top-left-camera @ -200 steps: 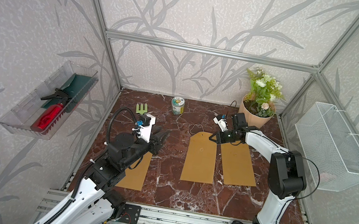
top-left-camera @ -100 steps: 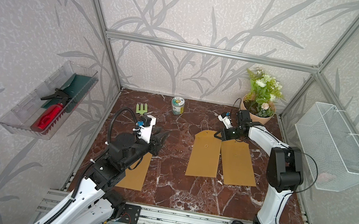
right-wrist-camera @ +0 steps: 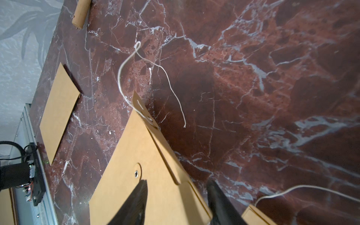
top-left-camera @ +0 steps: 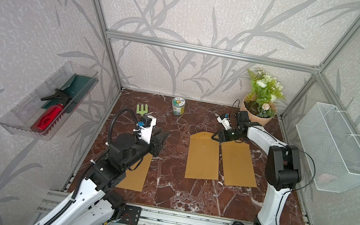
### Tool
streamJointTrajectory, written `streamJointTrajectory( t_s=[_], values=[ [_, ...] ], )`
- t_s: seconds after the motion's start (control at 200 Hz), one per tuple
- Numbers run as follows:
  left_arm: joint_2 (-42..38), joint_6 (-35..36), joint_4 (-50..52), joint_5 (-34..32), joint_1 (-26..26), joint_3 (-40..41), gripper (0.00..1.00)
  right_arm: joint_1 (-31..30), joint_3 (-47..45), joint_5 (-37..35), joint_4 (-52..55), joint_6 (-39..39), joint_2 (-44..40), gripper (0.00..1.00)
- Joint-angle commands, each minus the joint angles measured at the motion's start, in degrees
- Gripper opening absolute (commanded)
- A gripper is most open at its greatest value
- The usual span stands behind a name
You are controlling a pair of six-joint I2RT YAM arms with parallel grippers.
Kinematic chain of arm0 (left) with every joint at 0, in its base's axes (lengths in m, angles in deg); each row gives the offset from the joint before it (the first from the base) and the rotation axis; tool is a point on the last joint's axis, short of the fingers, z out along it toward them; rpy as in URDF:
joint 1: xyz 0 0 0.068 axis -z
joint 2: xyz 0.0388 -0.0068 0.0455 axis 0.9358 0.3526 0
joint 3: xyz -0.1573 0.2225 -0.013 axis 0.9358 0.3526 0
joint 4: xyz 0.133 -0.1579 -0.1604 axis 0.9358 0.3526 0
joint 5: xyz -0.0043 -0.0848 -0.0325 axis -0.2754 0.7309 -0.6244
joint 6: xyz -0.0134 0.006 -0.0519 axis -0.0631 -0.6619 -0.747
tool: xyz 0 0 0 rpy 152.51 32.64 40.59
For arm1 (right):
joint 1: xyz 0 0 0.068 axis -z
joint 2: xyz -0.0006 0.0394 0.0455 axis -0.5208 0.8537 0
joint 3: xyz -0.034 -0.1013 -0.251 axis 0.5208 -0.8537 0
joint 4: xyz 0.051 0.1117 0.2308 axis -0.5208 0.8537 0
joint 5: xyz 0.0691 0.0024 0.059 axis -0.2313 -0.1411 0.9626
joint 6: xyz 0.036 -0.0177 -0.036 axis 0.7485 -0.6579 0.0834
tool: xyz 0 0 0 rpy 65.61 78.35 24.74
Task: Open the file bag
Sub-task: Place the file bag at the center of the board.
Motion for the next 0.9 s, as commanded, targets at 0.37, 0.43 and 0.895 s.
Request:
streamJointTrajectory(
  t_s=[0.37,0.43,0.895],
  values=[
    [0.57,-0.24,6.31,-13.08,-0.37,-1.92,0.43,0.38,-4.53,-15.87,-1.9,4.53,-16.06,0.62],
    [1.31,-0.91,8.78,-17.13,-0.44,-2.42,0.44,0.14,-5.23,-15.64,-1.68,5.02,-18.52,0.62],
    [4.11,-12.59,25.29,-37.83,-4.39,-1.2,0.65,-17.46,-14.18,-14.93,-9.86,17.79,-25.59,0.76]
  ],
)
